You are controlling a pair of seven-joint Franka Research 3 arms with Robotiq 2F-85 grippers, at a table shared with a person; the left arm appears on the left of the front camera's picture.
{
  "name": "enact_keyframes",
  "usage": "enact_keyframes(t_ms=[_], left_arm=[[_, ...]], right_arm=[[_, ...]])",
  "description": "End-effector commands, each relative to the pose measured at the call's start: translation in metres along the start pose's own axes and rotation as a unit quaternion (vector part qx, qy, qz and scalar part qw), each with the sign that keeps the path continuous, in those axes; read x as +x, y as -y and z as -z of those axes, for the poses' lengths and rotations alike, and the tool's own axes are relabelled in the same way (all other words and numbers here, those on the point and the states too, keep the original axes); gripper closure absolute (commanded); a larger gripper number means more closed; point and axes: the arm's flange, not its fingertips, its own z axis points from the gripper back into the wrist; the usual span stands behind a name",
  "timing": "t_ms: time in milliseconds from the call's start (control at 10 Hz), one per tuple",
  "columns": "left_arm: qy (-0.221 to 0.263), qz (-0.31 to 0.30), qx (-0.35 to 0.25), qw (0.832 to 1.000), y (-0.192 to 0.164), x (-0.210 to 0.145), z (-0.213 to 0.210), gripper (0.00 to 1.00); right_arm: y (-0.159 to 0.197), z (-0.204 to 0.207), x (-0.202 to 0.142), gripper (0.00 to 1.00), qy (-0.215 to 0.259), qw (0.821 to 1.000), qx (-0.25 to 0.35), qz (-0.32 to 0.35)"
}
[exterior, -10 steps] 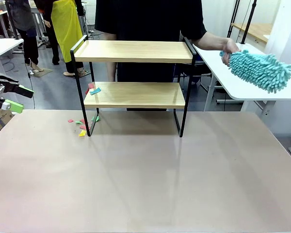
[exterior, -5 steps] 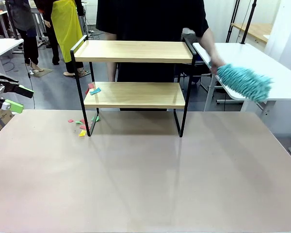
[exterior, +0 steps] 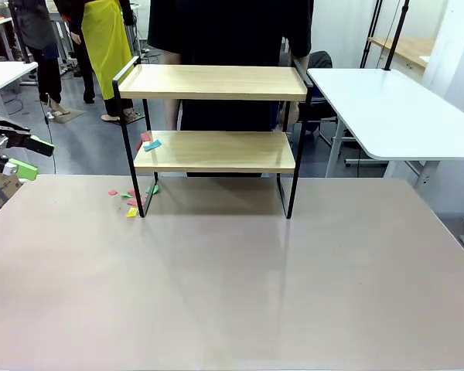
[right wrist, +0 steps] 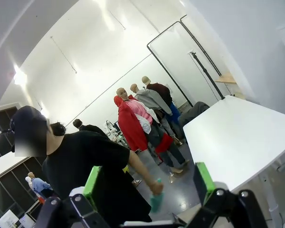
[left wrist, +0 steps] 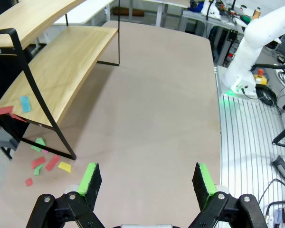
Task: Clean the shelf.
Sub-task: Hand the Duster back to the human.
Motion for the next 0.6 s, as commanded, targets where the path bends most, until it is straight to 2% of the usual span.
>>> enact_keyframes(t_ms=[0, 500], left_arm=[[0.014, 0.0, 0.001, 1.0, 0.0004, 0.0029, 0.0, 0.0], [0.014, 0.0, 0.001, 1.0, 0.0004, 0.0029, 0.0, 0.0]], right_arm=[[0.0005, -0.0018, -0.0029, 0.0, 0.002, 1.0, 0.0, -0.001], [0.0005, -0.0018, -0.0029, 0.0, 0.002, 1.0, 0.0, -0.001]])
